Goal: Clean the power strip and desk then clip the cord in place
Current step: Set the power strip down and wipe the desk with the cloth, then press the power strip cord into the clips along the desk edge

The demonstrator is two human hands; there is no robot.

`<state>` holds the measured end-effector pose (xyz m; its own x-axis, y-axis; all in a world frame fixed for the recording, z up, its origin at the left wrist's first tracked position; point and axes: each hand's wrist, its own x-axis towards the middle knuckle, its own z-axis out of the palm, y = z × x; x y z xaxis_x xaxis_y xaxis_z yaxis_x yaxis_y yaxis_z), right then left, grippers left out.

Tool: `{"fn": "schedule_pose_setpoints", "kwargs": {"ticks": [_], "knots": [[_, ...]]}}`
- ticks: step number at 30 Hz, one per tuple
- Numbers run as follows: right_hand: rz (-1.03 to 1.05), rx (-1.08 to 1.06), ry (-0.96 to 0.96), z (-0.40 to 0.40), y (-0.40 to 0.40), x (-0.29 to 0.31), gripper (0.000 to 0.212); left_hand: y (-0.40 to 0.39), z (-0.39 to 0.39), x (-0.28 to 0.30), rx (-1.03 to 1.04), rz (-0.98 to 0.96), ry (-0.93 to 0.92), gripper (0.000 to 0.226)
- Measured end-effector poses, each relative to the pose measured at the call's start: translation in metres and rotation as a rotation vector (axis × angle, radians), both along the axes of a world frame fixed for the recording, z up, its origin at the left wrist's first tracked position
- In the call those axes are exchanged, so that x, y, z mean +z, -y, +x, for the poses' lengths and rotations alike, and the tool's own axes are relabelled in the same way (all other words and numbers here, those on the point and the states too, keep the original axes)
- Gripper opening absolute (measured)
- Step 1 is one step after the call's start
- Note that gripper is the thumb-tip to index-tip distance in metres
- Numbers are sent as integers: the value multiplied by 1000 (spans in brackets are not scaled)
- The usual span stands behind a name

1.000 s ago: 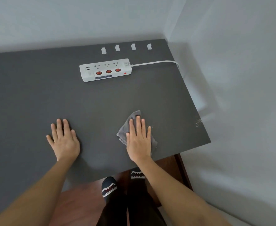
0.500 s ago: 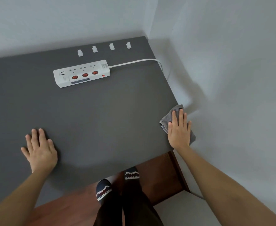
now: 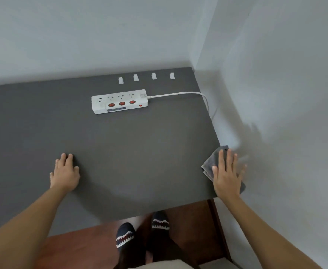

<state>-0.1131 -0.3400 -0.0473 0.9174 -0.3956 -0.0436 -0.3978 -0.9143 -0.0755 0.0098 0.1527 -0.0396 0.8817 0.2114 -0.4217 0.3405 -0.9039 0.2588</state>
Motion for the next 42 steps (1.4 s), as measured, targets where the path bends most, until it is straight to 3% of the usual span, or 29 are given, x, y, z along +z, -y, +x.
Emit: {"fn": "schedule_pose_setpoints", "kwargs": {"ticks": [5, 11, 15, 24, 28, 31, 35, 42], "knots": [[56, 168, 135, 18, -18, 27, 58, 16, -5, 15, 34, -26, 11, 53], [121, 329, 278, 120, -54, 65, 42, 34, 26, 51, -6, -119, 362, 13], [143, 388, 119, 200, -79, 78, 38, 53, 71, 73, -56, -165, 406, 22], [94, 251, -326, 301, -78, 56, 58, 110, 181, 55, -414, -187, 297, 64], [-24, 256, -336, 321, -74, 32, 38, 137, 205, 40, -556, -211, 287, 60], [-163, 421, -345, 334, -69, 27, 22, 155, 218, 29, -615, -263, 308, 50], [53, 566, -328, 354, -75, 32, 9, 162, 229, 19, -599, -291, 336, 47], [466, 645, -173, 399, -173, 36, 11, 145, 249, 5, -526, -250, 421, 36]]}}
